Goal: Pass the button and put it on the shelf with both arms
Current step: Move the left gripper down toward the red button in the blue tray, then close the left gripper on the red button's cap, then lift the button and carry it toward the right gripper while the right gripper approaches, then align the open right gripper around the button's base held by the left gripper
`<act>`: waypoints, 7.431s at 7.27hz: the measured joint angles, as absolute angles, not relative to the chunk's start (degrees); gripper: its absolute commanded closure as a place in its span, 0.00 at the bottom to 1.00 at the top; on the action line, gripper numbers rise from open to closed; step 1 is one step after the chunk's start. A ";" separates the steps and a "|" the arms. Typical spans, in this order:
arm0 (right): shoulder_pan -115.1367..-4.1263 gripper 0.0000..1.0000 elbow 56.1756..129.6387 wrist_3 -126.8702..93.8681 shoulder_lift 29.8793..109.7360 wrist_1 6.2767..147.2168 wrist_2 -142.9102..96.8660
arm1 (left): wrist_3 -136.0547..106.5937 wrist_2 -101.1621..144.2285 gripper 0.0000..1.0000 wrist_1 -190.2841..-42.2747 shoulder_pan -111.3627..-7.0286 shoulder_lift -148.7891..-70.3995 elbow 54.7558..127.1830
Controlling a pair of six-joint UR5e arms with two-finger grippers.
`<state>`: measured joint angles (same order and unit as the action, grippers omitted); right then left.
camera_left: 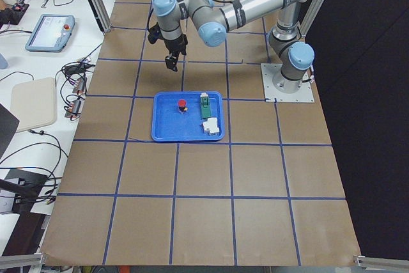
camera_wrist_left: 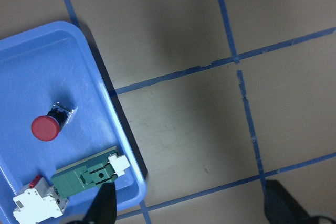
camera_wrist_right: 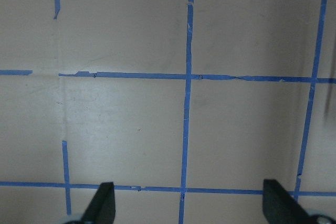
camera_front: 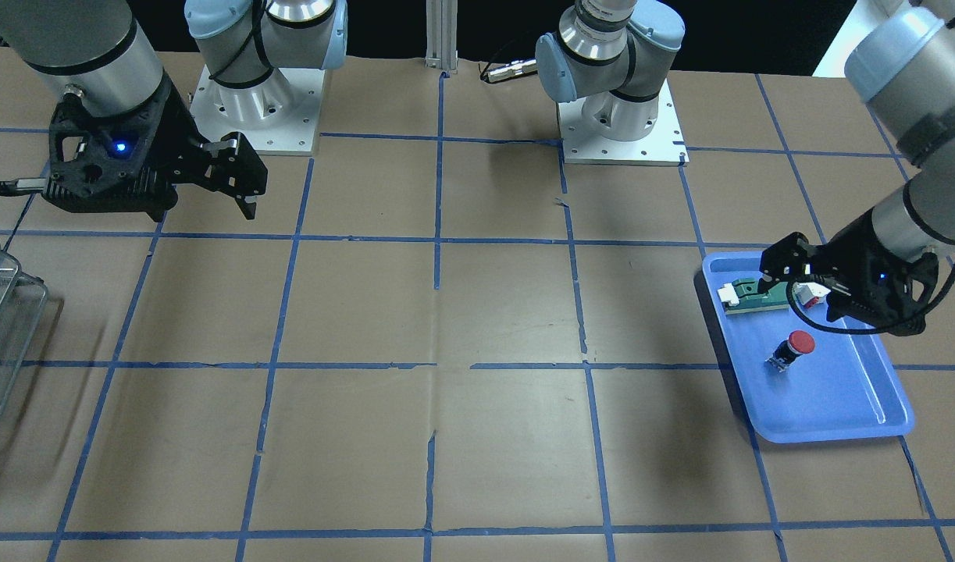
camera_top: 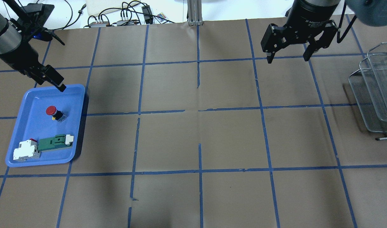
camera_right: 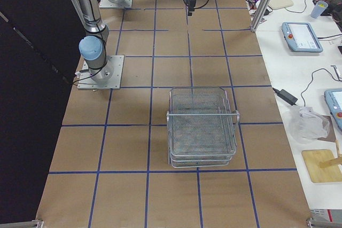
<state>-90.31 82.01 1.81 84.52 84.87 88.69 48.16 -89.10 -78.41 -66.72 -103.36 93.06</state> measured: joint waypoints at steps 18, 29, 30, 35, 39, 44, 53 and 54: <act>-89.23 0.01 82.85 8.14 85.16 88.12 89.36 | 52.90 -73.03 1.00 -85.69 -63.13 -105.46 95.90; -76.87 0.04 86.81 94.59 95.57 71.46 62.41 | -15.08 -24.67 1.00 -57.13 -98.52 -102.16 102.88; -76.88 0.03 87.88 99.09 96.46 70.56 61.27 | -16.96 -21.17 1.00 -55.81 -99.71 -102.04 102.88; -77.07 0.03 96.43 107.85 105.64 76.24 59.78 | -19.71 -12.36 1.00 -52.87 -101.03 -100.26 102.81; -77.13 0.03 96.84 102.16 107.13 79.22 58.18 | -21.11 -11.01 1.00 -52.31 -101.14 -99.27 102.71; -77.29 0.02 96.72 90.67 107.83 83.27 56.29 | -21.62 -10.96 1.00 -52.29 -101.33 -99.09 102.74; -78.61 0.00 98.23 91.22 107.33 83.25 52.93 | -21.71 -10.97 1.00 -52.29 -101.25 -99.30 102.30; -78.66 0.00 98.51 91.74 107.30 83.49 52.82 | -21.71 -10.98 1.00 -52.30 -101.25 -99.34 102.30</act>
